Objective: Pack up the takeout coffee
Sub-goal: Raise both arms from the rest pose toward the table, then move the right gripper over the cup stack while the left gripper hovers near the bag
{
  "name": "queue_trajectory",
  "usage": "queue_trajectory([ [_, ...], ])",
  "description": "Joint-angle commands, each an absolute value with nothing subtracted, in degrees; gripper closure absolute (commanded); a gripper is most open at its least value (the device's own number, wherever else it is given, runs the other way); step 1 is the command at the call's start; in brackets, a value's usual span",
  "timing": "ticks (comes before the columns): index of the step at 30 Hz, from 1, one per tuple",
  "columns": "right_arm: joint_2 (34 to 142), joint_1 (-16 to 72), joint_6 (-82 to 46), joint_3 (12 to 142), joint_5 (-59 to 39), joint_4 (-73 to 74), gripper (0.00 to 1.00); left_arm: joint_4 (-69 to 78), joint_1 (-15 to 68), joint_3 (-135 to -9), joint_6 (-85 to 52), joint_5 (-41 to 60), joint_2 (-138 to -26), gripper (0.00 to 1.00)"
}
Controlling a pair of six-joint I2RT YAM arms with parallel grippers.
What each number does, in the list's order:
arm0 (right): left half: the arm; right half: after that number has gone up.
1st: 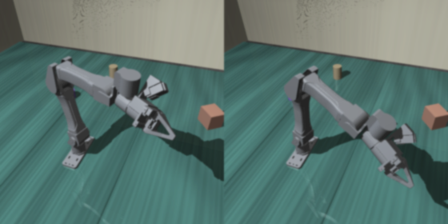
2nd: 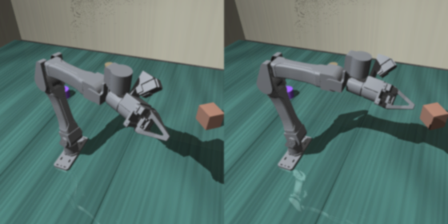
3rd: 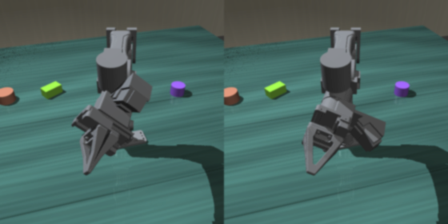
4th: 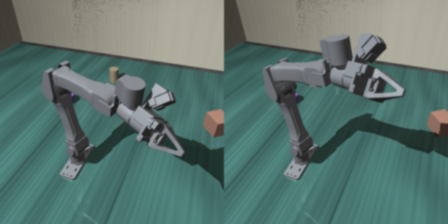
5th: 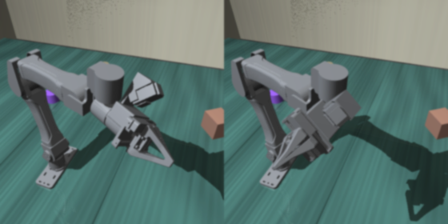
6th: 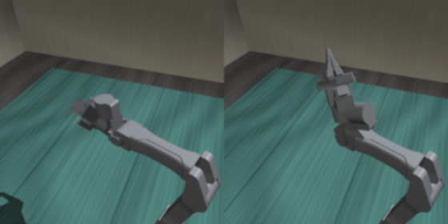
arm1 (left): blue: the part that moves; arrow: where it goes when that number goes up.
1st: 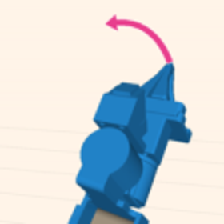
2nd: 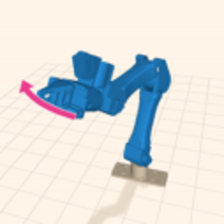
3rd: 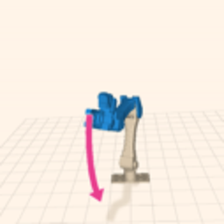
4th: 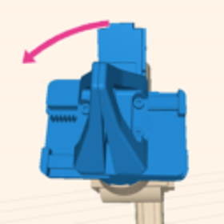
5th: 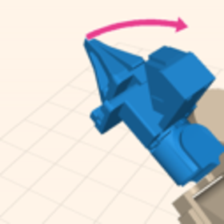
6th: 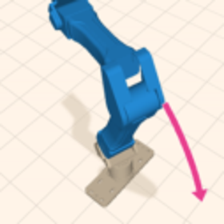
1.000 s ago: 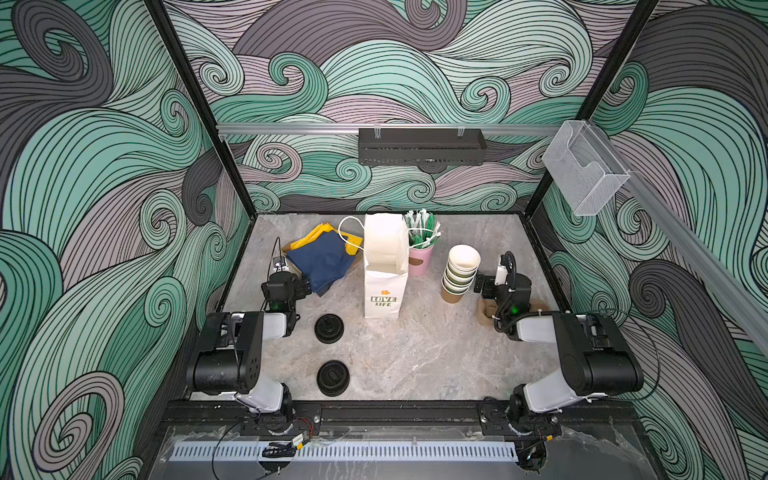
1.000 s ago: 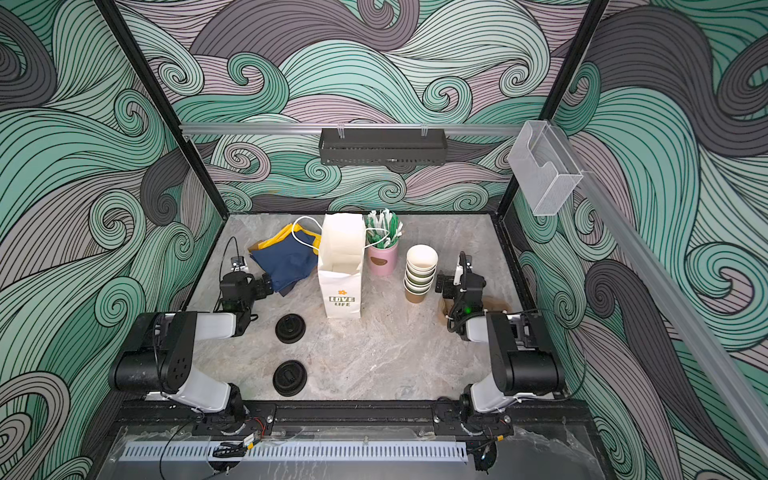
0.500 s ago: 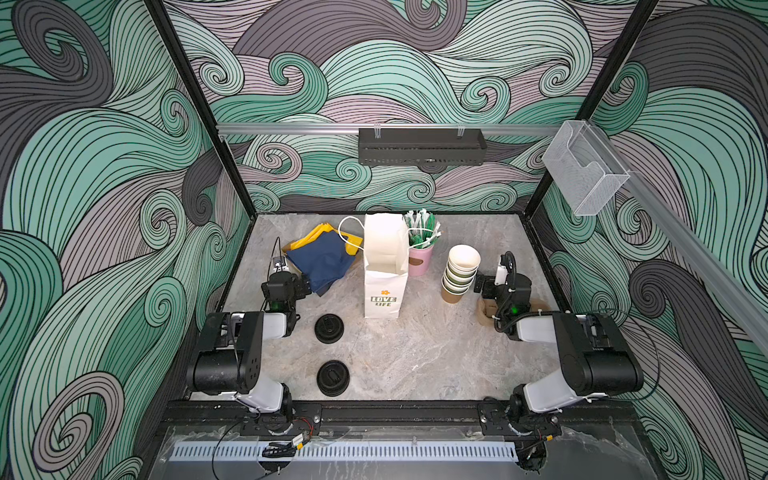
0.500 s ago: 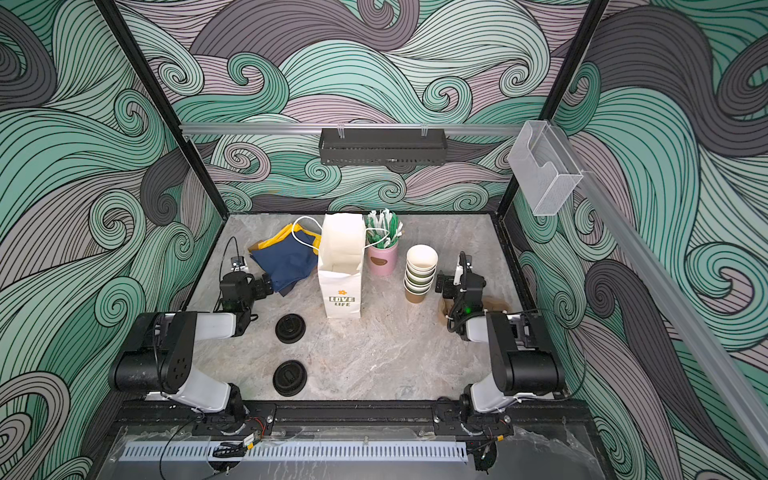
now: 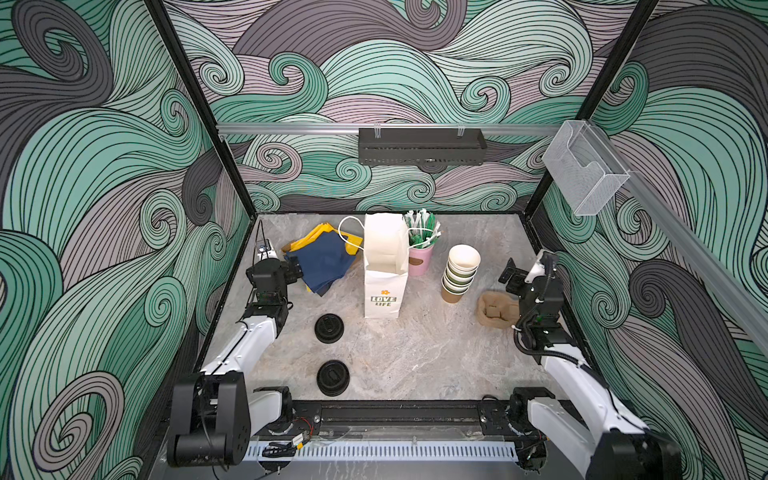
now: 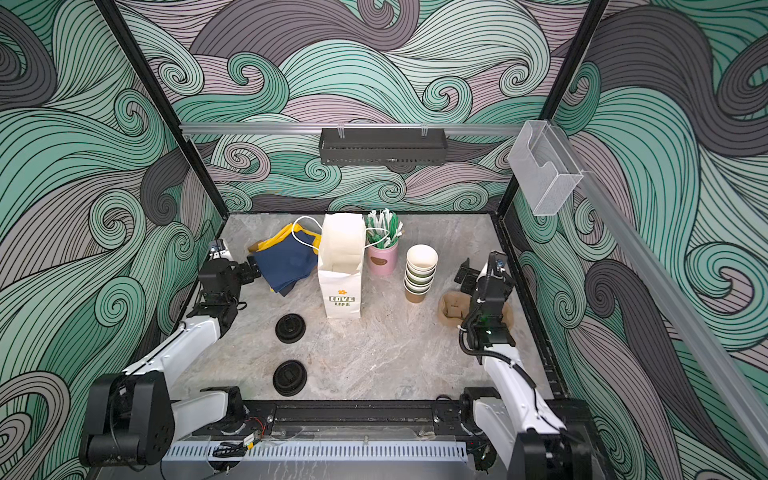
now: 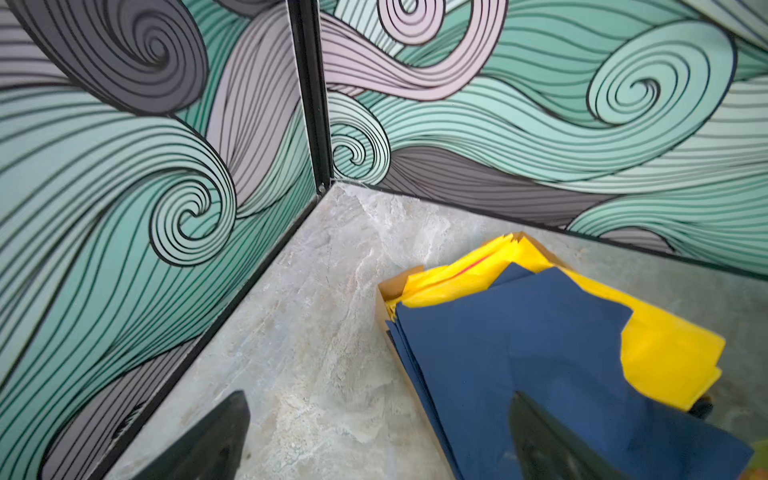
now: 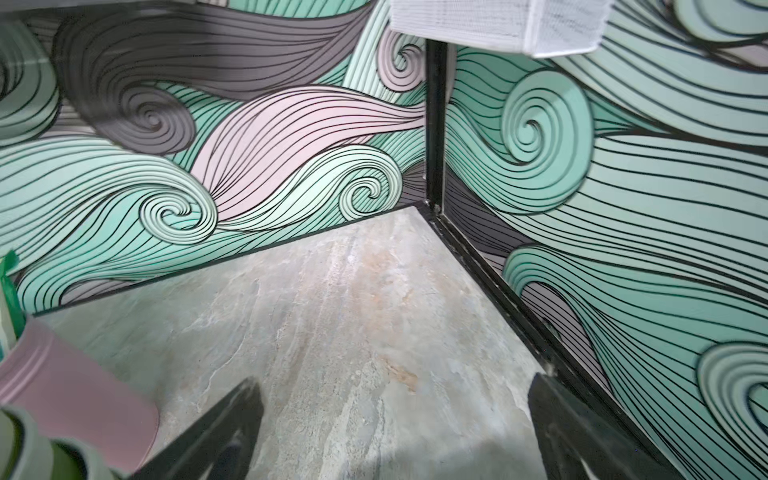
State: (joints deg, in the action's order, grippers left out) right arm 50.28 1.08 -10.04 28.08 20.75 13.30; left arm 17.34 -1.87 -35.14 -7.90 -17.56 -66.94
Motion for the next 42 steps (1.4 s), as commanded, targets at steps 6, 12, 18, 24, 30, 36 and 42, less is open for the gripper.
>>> queue_trajectory([
  [6, 50.2, -3.1, -25.8, 49.3, 7.6, -35.2, 0.03, -3.6, -2.5, -51.7, -13.2, -7.0, -66.3, 0.01],
  [12, 59.3, -2.9, -31.0, 66.2, -2.0, -53.9, 0.12, -12.5, -0.5, -59.7, -23.1, 4.5, -66.4, 0.03],
  [18, 72.8, 2.2, -29.6, 84.4, -6.0, -70.3, 0.23, -21.8, 4.6, -63.4, -28.2, 7.9, -64.1, 0.04],
  [24, 84.2, 9.8, -27.8, 97.0, -5.2, -74.7, 0.33, -25.5, 8.0, -63.0, -29.7, 11.1, -61.9, 0.04],
  [30, 93.7, 13.7, -24.4, 106.4, 3.5, -78.1, 0.44, -25.2, 10.2, -62.4, -32.7, 12.7, -60.4, 0.05],
  [36, 99.9, 15.4, -23.7, 110.8, 8.0, -79.7, 0.54, -24.8, 10.5, -62.6, -32.9, 12.7, -59.6, 0.05],
  [42, 102.9, 15.8, -24.6, 111.4, 7.8, -79.7, 0.65, -24.1, 10.5, -62.6, -33.1, 13.0, -59.7, 0.05],
])
